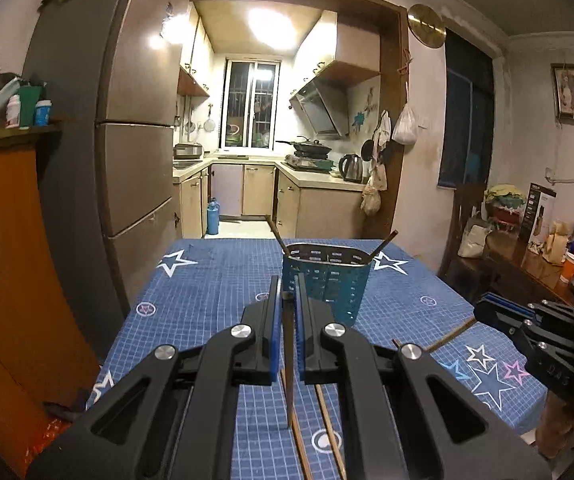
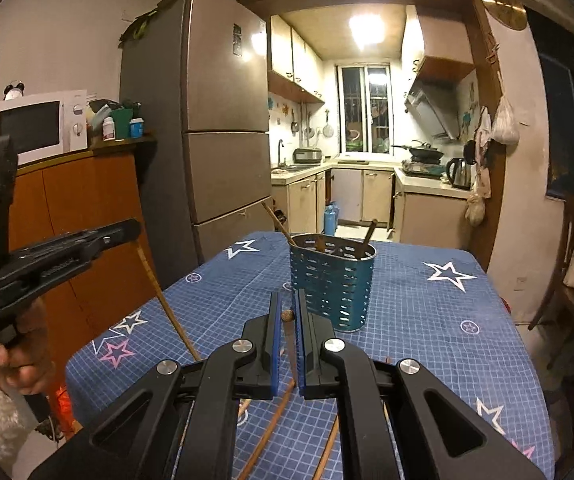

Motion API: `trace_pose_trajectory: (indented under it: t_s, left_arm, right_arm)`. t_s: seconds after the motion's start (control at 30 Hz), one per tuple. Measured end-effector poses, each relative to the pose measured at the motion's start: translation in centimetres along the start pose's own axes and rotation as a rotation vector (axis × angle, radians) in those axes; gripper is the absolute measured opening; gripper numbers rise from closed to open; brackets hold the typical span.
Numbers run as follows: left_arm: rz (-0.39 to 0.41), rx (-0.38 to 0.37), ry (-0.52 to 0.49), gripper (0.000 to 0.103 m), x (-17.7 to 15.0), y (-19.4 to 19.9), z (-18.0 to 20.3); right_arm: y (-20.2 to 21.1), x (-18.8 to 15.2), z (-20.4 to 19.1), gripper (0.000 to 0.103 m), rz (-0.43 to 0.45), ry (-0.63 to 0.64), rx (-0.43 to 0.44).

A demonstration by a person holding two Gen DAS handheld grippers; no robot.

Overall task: Organize utensils
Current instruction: 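Lift both held chopsticks and carry them above the teal holder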

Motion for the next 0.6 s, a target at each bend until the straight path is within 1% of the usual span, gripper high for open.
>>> trace_pose_trajectory:
  t_s: [0.17,0.3,0.47,0.6]
  left_arm:
    - [0.007,0.0,-0.023,0.005,1.3,-0.3,0.7]
    - [0.015,-0.024,-0.029,0.005,2.9,0.0,1.1]
    - [0.025,-0.037,-0.038,0.005,4.0,0.2,1.4]
    - [0.013,-0.05,-0.03,0.005,4.6,-0.2,1.4]
  right_arm:
    - [0.5,2.1,-0.5,0.008,-0.003,0.025,0.009]
    - [1.1,3.5,-0.3,0.008,-0.007,0.03,0.012]
    - [1.5,4.5,0.2,0.008,-0.015,0.021,0.015]
    - [1.5,5.3,0.5,0.008,-0.022,0.022,0.012]
Point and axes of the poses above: each gripper's, at about its wrist camera, not at the fingertips, and y roughly against the way its jaws point, z to its right, x to its top, the point moved 6 cm from there along -y, roughly the way its jaws point, and after that the axes turned 14 degrees about -x, right-handed, at the moved point
